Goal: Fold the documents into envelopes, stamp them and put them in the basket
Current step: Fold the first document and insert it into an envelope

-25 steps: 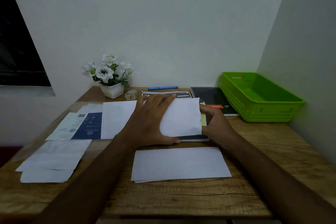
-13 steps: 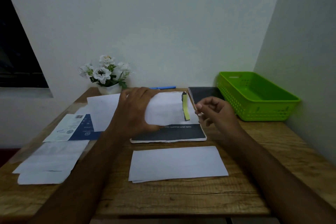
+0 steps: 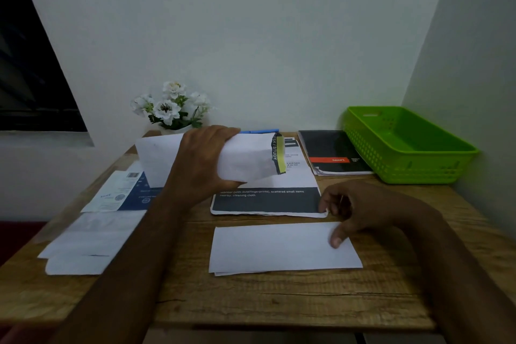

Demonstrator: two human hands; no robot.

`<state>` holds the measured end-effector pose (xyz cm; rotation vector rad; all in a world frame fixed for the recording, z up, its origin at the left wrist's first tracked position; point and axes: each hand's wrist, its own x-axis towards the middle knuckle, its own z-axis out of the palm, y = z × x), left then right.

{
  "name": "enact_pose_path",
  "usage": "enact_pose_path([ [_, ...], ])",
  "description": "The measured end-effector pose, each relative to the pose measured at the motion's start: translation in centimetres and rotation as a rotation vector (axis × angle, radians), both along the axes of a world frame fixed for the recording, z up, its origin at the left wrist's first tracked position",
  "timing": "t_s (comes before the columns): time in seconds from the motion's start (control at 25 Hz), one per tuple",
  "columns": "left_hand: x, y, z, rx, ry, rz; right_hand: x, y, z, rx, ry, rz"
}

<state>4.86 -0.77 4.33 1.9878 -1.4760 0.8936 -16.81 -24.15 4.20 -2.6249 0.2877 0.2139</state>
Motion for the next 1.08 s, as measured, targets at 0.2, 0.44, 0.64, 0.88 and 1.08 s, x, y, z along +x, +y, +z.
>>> enact_pose_path([
  [0.2,0.7,0.2,-0.2,-0.021,0.005,0.009,0.1,0.0,0.0,0.108,0.034,0.047],
  [0.44,0.9,0.7,0.1,-0.023,0.014,0.012,-0.6,-0.3,0.3,0.216,-0.179,0.005],
  [0.64,1.4,1.7,0.6,-0.063,0.046,0.053,-1.4,-1.2,0.7,0.551,-0.542,-0.086],
  [0.88,1.5,2.2,0.8,-0.1,0.078,0.081,-1.1,-3.0,0.3,0.829,-1.057,-0.435],
  [1.08,1.3,1.8,0.7,-0.074,0.068,0.084,-0.6,-3.4,0.3,0.877,-1.203,-0.589],
])
